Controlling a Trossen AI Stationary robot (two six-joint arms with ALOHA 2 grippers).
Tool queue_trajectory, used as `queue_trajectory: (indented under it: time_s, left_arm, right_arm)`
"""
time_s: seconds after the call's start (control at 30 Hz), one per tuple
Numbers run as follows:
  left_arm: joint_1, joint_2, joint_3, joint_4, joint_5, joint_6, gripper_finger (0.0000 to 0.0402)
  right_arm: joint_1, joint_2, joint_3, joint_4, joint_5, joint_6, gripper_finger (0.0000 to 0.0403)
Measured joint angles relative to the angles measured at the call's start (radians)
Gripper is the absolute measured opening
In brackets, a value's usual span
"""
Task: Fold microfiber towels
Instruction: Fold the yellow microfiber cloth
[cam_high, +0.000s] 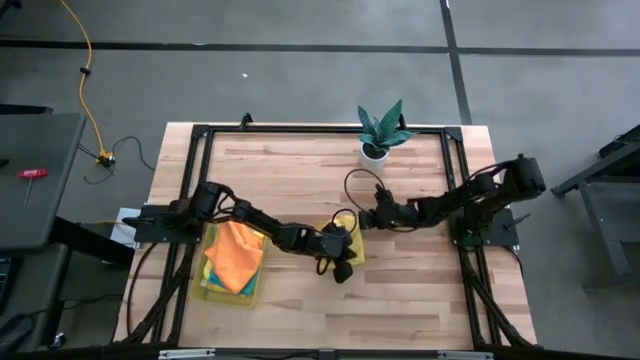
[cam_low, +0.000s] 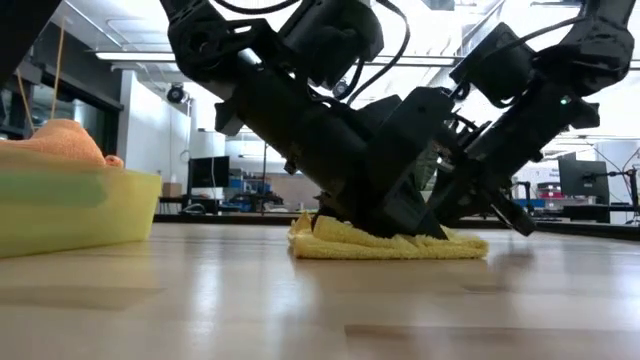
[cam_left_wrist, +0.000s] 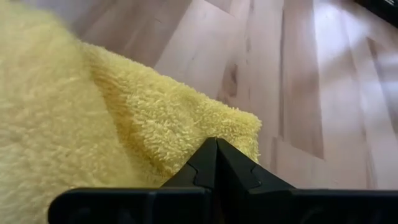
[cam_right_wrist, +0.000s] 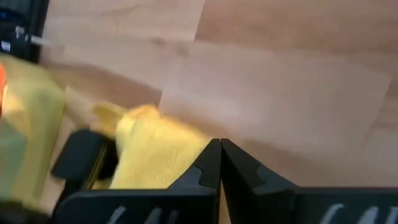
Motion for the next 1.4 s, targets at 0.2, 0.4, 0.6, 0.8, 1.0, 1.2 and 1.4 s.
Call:
queue_trajectory:
  time_s: [0.2,0.4,0.6,0.8,1.0,1.2,1.4]
  left_arm:
    - [-0.027,0.005,-0.003,0.046,-0.006,0.042,0.0]
    - [-0.024,-0.023,-0.009,0.089,0.041,0.057,0.0]
    - [-0.008,-0.168,-0.005,0.017,0.056,0.189,0.0]
    - [0.017,-0.333,-0.006,-0.19,-0.035,0.358,0.0]
    - [0.067,-0.34,-0.008,-0.318,-0.043,0.42,0.0]
    - [0.063,-0.271,-0.008,-0.334,0.035,0.403,0.0]
    - [0.034,-0.207,-0.007,-0.334,0.047,0.389,0.0]
  right_arm:
    - [-0.054,0.0,0.0,0.019,0.0,-0.048,0.0]
    - [-0.073,-0.072,-0.001,0.017,-0.001,-0.145,0.0]
    - [-0.07,-0.231,-0.001,-0.01,-0.047,-0.292,0.0]
    - [0.02,-0.333,0.0,-0.064,-0.183,-0.334,0.0]
    - [0.188,-0.271,0.0,-0.065,-0.168,-0.286,0.0]
    - [0.31,-0.124,0.0,0.039,-0.061,-0.179,0.0]
    - [0.382,0.035,0.081,0.093,-0.019,-0.136,0.0]
